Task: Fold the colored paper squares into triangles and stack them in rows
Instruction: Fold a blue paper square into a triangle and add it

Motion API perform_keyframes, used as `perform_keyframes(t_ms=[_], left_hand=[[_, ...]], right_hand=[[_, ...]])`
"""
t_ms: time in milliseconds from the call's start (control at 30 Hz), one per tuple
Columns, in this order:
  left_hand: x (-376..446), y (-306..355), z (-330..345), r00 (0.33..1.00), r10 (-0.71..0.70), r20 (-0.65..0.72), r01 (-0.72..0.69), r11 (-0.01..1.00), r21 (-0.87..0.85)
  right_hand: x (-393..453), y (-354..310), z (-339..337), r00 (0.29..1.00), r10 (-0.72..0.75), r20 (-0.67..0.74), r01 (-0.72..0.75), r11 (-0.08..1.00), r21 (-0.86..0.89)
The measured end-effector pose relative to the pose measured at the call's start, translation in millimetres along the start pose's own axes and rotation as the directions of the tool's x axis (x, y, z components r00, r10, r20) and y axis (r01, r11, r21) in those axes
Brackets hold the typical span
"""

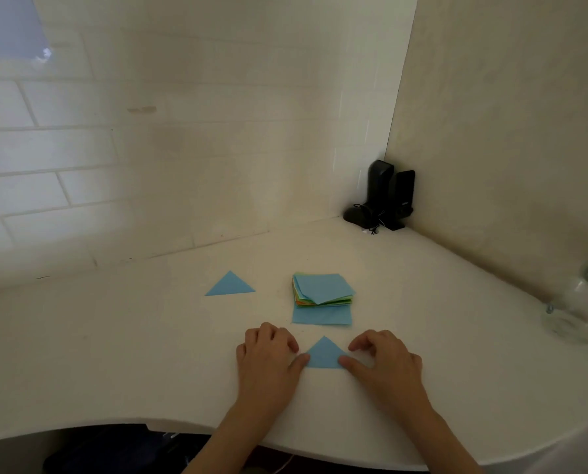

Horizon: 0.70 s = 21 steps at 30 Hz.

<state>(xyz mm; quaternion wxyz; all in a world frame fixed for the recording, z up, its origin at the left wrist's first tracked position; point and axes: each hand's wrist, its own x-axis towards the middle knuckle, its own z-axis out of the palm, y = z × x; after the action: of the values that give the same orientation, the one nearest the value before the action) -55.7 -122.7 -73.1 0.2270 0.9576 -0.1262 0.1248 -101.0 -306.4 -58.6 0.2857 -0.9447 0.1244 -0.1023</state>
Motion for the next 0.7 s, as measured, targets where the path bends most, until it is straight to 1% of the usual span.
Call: perform_keyframes(t_ms=[167, 300, 367, 467, 533, 600, 700], left_hand=[[-3, -4, -5, 1.0, 0.023, -0.015, -0.024, 0.997, -0.068], [-5, 2, -3, 0.994, 0.096, -0.055, -0.103, 0.987, -0.123], [-8, 12, -2, 0.995, 0.092, -0.029, -0.094, 0.992, -0.082], [-9, 29, -1, 0.992, 0.105, -0.069, -0.105, 0.994, 0.003], [-9, 39, -2, 0.998, 0.062, -0.007, -0.061, 0.998, 0.02], [-5, 42, -4, 0.996, 0.014, 0.093, -0.016, 1.0, 0.02], [3, 39, -4, 0.991, -0.011, 0.134, 0.027, 0.992, -0.121]], right_hand=[[0, 6, -7, 0.998, -0.007, 0.055, 0.002, 0.995, 0.103], [-3, 7, -8, 0.999, -0.024, 0.047, 0.016, 0.989, 0.147], [-4, 7, -6, 0.999, -0.031, 0.035, 0.026, 0.991, 0.133], [-5, 7, -3, 0.999, -0.05, 0.004, 0.05, 0.99, 0.133], [-6, 9, -2, 0.998, -0.058, -0.007, 0.058, 0.99, 0.129], [-6, 10, -1, 0.998, -0.064, -0.016, 0.066, 0.989, 0.131], [-6, 12, 0, 0.997, -0.073, -0.032, 0.077, 0.987, 0.139]])
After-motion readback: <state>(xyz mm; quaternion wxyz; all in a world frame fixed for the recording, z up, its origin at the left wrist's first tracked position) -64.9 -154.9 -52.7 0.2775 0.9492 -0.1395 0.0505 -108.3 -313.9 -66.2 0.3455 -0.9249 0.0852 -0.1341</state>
